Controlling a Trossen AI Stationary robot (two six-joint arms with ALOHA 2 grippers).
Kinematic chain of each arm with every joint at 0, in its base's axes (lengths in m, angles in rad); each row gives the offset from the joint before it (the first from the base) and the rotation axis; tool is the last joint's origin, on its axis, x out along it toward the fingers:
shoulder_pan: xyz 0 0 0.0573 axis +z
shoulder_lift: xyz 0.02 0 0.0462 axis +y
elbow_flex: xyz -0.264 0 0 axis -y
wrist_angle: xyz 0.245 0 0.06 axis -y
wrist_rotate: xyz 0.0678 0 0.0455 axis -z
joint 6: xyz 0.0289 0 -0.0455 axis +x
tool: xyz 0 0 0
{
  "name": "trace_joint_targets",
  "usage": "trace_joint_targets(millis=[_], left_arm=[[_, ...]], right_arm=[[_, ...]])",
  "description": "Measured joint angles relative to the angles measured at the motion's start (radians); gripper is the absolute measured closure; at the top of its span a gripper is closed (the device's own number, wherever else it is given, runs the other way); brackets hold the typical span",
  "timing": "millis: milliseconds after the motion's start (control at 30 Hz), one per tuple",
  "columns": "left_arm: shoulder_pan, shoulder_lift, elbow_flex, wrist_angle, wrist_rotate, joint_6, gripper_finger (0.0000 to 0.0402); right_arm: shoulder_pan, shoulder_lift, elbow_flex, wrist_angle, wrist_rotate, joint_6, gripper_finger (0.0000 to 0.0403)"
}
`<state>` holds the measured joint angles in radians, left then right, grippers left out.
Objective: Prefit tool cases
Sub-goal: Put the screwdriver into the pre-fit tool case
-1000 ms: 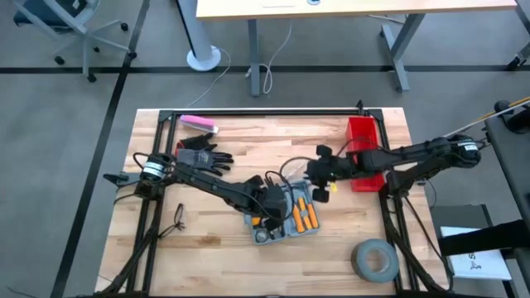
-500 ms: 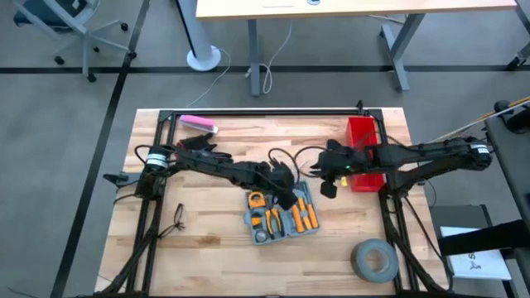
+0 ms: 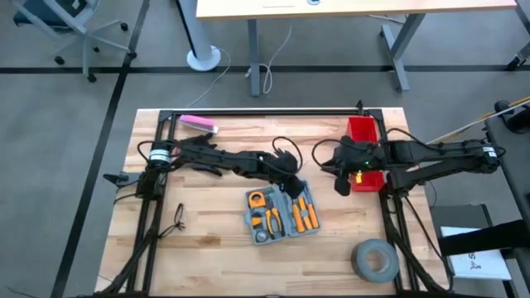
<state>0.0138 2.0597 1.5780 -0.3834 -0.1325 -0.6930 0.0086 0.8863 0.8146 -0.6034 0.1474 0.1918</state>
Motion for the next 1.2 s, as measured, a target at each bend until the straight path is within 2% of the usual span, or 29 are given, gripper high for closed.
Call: trace_joint_targets(millis=[100,167,467,700,900,1200], left_arm=[[0.004,0.008,0.000,-0.009,0.072,0.002,0.0255],[0.001,0.009,-0.001,-0.012,0.111,0.006,0.0254],[-0.054,0.008,-0.001,-0.092,0.278,0.065,0.0258],[-0.087,0.008,-0.004,-0.239,0.272,0.071,0.0260],[-0.086,0.008,-0.010,-0.295,0.242,0.074,0.0266],[-0.086,0.000,-0.094,-0.332,0.180,0.072,0.0272]], right_arm=[[0.011,0.021,0.000,-0.014,-0.105,0.011,0.0345],[0.037,0.039,-0.005,-0.040,-0.134,0.022,0.0342],[0.155,0.053,-0.026,-0.035,-0.112,0.045,0.0341],[0.166,0.036,-0.026,-0.019,-0.094,0.054,0.0357],[0.169,0.038,-0.026,-0.017,-0.094,0.061,0.0356],[0.199,0.037,-0.026,-0.012,-0.094,0.082,0.0346]])
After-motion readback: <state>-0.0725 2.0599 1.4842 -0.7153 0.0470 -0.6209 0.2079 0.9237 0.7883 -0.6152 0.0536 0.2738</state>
